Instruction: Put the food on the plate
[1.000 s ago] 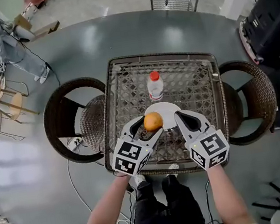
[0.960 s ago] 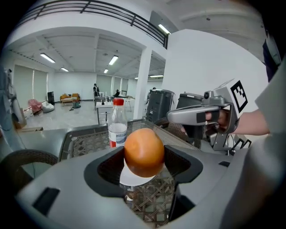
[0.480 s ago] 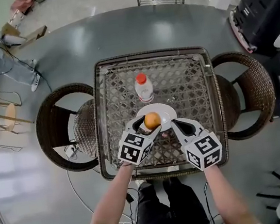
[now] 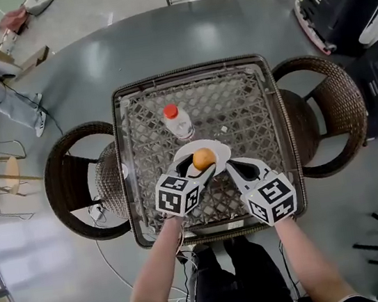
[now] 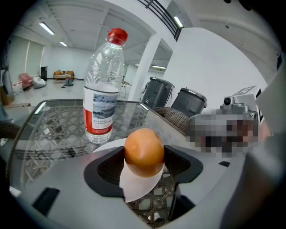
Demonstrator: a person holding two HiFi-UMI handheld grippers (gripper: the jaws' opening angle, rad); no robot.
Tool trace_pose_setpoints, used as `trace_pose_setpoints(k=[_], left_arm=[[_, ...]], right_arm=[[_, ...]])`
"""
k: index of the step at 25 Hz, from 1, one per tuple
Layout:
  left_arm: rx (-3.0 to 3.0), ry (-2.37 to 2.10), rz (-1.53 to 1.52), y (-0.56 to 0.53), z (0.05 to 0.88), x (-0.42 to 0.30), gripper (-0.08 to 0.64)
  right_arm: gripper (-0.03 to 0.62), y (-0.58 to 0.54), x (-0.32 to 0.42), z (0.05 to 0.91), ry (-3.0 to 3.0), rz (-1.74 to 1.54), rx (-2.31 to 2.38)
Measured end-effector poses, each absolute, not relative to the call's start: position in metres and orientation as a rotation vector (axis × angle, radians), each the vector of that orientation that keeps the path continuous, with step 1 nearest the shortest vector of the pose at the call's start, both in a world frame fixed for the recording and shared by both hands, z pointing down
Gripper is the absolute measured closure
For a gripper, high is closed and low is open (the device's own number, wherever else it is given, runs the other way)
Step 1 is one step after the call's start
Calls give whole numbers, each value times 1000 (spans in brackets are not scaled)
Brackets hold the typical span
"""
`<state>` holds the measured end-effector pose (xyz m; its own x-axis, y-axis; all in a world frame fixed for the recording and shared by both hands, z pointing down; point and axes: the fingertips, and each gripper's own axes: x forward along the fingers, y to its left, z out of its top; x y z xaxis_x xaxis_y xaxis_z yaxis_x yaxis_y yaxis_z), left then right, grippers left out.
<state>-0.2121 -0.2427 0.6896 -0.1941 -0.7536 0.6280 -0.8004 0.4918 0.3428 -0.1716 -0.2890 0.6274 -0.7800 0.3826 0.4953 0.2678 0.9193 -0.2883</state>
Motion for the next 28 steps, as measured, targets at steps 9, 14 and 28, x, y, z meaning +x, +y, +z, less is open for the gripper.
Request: trace_pose_setpoints(k=[9, 14, 28], left_arm=[[1272, -1927, -1, -244, 697, -212, 272], [1214, -1980, 141, -233, 711, -211, 270], [1205, -2091, 193, -214, 674, -222, 268]], right_arm=[[589, -300, -177, 623, -2515, 266, -457], [589, -301, -180, 621, -2518, 272, -455], [589, -291, -183, 608, -2525, 268, -443]])
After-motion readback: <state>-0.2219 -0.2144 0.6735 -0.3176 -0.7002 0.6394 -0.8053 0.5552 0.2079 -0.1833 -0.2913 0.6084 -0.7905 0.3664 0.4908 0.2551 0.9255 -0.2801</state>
